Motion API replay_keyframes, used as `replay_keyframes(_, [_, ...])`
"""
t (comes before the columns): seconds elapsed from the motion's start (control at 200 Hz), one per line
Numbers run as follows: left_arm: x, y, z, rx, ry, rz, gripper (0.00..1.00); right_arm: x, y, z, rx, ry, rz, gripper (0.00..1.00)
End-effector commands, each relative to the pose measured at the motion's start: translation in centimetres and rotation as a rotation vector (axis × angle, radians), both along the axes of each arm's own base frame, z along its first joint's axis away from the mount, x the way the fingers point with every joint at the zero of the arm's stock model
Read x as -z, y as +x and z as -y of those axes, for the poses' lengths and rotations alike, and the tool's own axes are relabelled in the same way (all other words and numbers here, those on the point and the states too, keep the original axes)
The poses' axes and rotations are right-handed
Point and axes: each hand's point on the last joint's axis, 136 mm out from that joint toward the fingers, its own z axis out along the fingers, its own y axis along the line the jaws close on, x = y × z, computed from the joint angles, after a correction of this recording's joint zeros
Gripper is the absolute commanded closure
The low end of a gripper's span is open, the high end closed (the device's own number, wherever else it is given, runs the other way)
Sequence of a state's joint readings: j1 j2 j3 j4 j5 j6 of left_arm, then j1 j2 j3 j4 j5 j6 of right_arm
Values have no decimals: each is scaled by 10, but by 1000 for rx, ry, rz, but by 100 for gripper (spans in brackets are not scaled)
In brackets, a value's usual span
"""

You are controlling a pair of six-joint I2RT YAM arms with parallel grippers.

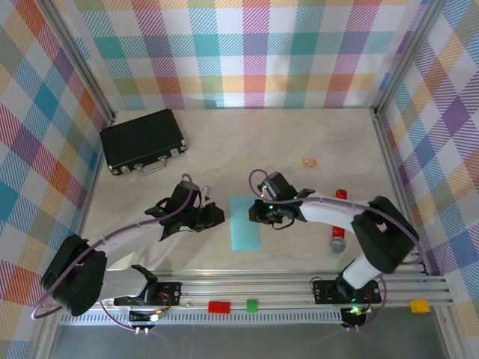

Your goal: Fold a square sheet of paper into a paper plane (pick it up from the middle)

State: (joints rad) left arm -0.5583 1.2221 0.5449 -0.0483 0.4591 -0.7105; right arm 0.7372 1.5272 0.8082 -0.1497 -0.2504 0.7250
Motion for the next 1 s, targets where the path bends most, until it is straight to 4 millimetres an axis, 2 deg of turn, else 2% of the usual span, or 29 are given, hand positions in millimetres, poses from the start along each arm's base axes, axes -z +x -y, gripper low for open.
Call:
replay_keyframes(0.0, [-3,-2,-5,6,6,15,90,-22,4,14,68,-17,78,79])
replay_keyframes(0.15, [-6,-6,-7,17,7,8,89,-24,0,42,180,-33,123,69])
replay_keyframes(0.295, [-11,-8,-10,24,19,21,88,-22,-2,62,278,-55,131,64])
replay_keyframes(0.35, [-14,-7,-10,23,16,33,85,-20,-3,68,312,-66,127,63])
replay_keyframes(0.48, [-21,-2,-7,34,2,74,80,-15,0,78,380,-93,122,62])
replay_keyframes(0.645, [-29,3,-3,71,13,123,78,-26,9,91,446,-131,176,61])
replay_keyframes(0.83, [-37,11,-15,55,99,131,78,-36,21,89,425,-107,281,47])
replay_keyframes(0.92, [-36,9,-20,19,101,102,78,-42,26,87,396,-117,307,50])
replay_keyframes(0.995, [-41,10,-14,3,40,107,78,-42,23,88,375,-134,307,61])
